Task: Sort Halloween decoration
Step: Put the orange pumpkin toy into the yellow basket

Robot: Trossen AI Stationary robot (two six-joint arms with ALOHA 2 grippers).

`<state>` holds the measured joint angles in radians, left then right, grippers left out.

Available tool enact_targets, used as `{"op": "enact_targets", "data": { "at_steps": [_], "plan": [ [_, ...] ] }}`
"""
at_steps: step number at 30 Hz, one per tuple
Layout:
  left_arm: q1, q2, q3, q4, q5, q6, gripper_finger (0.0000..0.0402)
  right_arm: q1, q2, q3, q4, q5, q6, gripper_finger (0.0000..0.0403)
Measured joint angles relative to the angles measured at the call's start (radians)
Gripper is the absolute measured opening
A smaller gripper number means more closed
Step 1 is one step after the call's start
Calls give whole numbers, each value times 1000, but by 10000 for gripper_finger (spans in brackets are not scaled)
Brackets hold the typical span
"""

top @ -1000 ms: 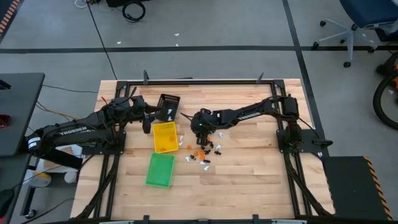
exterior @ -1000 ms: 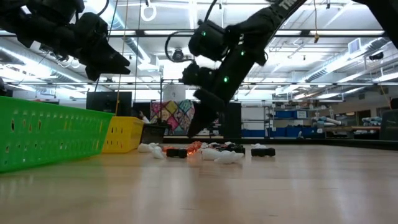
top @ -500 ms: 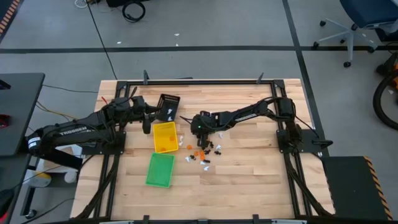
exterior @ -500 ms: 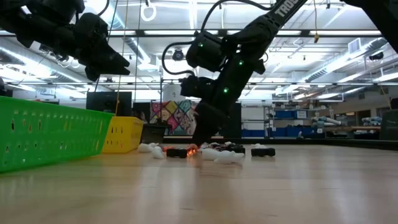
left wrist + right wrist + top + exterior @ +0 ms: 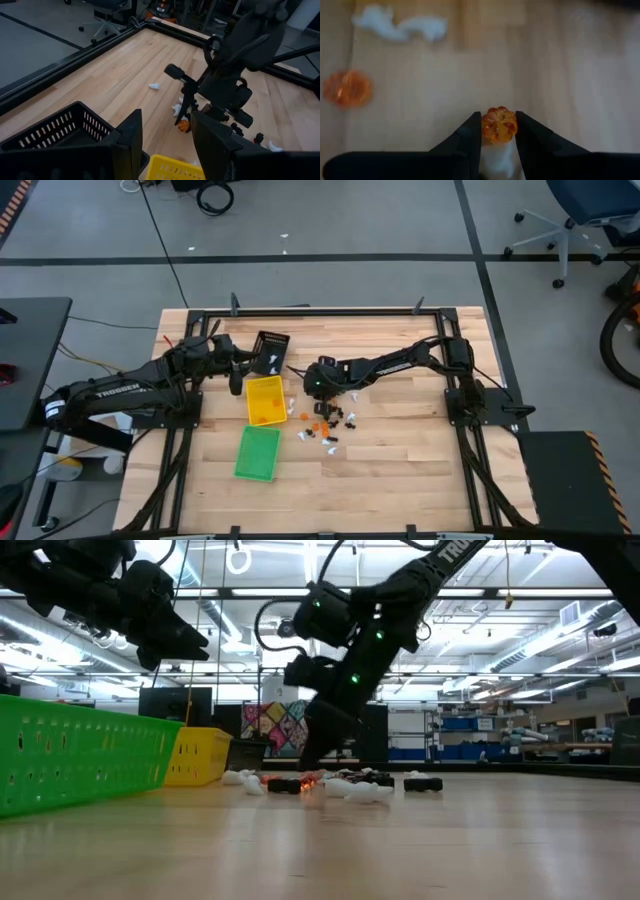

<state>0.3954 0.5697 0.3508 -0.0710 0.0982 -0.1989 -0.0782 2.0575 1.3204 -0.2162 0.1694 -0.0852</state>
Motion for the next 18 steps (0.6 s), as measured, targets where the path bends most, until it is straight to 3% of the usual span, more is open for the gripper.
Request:
{"op": "enact_targets", "data": {
  "at_steps": [9, 18],
  "plan": [
    [0, 0, 0, 0, 0, 0, 142, 2, 0, 132, 29, -45, -42, 110],
    [0, 0, 0, 9, 0, 4, 142, 40, 19, 147, 352, -238, -32, 111]
  ]
}}
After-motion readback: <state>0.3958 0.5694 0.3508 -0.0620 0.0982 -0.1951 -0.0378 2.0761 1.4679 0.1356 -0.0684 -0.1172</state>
